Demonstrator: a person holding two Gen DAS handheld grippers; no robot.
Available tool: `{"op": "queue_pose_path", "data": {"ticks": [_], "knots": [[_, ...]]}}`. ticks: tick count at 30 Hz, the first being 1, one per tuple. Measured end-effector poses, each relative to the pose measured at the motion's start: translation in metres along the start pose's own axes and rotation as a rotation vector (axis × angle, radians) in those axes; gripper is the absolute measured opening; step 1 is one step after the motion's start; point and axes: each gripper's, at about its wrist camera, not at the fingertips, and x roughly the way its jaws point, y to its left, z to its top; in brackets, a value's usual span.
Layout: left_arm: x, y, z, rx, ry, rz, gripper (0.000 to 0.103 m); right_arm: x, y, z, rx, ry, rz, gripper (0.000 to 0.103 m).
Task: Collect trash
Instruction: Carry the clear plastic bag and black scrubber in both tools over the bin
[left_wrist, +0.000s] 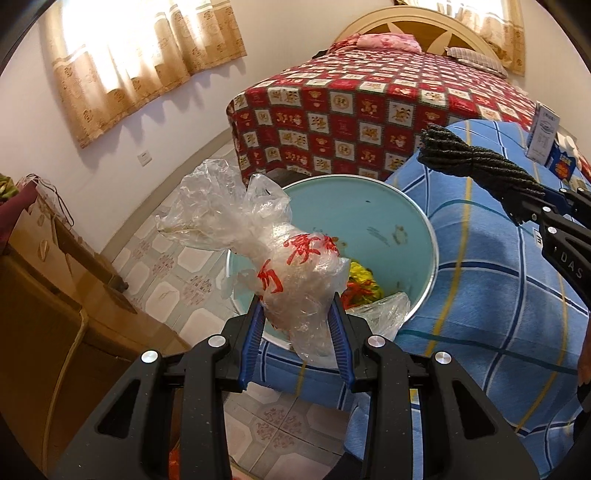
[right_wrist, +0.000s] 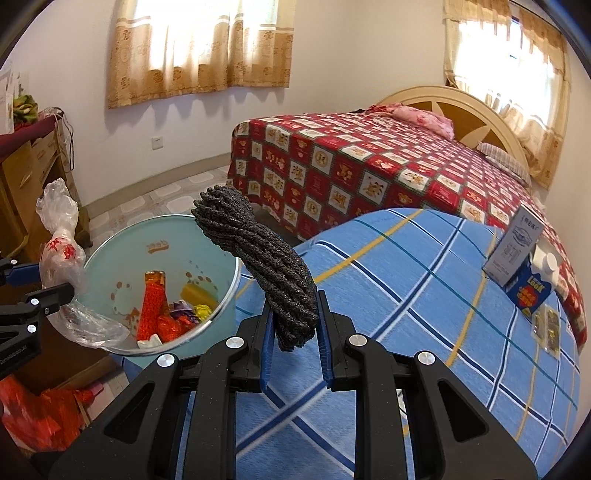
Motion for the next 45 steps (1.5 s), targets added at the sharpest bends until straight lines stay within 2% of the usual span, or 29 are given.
{"op": "queue_pose_path", "data": {"ticks": [18, 45], "knots": [[0.002, 0.030, 0.004, -0.051, -0.004, 0.049, 0.035, 0.014, 0.036, 0.016, -0.067, 0.006, 0.030, 0.021], [0.011, 0.046, 0.006, -0.084, 0.002, 0.072, 0.035, 0.032, 0.068, 0.031, -0.127, 0.018, 0.062, 0.021]]}}
